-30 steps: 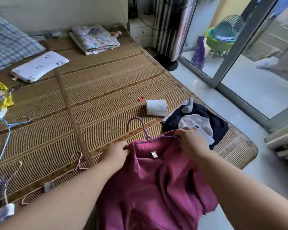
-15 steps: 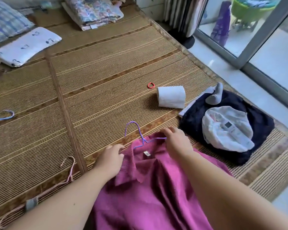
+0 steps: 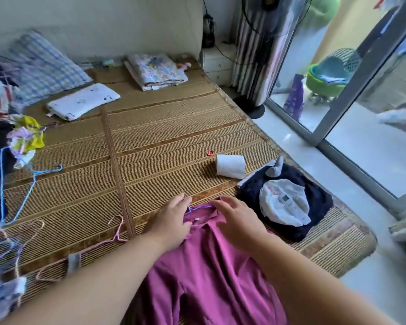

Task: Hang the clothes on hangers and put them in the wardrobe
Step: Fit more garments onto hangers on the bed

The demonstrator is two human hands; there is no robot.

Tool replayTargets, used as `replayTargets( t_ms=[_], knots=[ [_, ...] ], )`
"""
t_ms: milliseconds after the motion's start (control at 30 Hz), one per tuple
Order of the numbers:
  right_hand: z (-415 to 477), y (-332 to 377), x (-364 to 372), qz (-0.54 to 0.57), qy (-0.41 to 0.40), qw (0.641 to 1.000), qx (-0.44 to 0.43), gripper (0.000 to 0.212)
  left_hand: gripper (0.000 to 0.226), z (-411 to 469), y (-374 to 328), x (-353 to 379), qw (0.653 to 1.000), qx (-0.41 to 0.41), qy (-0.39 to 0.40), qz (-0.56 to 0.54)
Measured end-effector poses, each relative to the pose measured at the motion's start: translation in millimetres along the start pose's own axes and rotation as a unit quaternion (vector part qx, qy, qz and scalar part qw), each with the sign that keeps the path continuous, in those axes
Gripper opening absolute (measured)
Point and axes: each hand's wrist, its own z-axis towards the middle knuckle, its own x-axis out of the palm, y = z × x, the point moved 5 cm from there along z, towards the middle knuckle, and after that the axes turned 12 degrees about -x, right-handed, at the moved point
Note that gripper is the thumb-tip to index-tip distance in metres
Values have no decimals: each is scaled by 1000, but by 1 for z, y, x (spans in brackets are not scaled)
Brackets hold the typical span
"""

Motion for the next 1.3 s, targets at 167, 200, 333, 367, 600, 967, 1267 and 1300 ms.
replayTargets(
  t_ms=[167, 200, 333, 367, 600, 967, 1267, 1300],
  knots=[
    [-60, 90, -48, -10, -22, 998, -49, 59, 62, -112, 7, -49, 996, -1, -66, -52],
    [-71, 111, -51, -4, -23, 998, -58, 58, 61, -136, 16, -57, 996, -13, -74, -55],
    [-108, 185, -47, 7, -7, 997, -81, 53, 64, -223, 65, -79, 992, -86, -85, -28],
    [-117, 206, -43, 11, -3, 996, -86, 53, 64, -246, 81, -87, 990, -104, -90, -22],
    [-149, 351, -14, 33, 29, 987, -152, 52, 58, -370, 190, -151, 971, -187, -141, -37],
    [-162, 594, 64, 51, 30, 984, -167, 44, 55, -526, 405, -236, 963, -209, -166, -23],
    [-146, 692, 129, 96, 44, 987, -123, 48, 56, -543, 525, -266, 971, -205, -125, -19],
    [-137, 697, 135, 97, 45, 988, -116, 48, 56, -534, 534, -268, 972, -202, -120, -21]
  ],
)
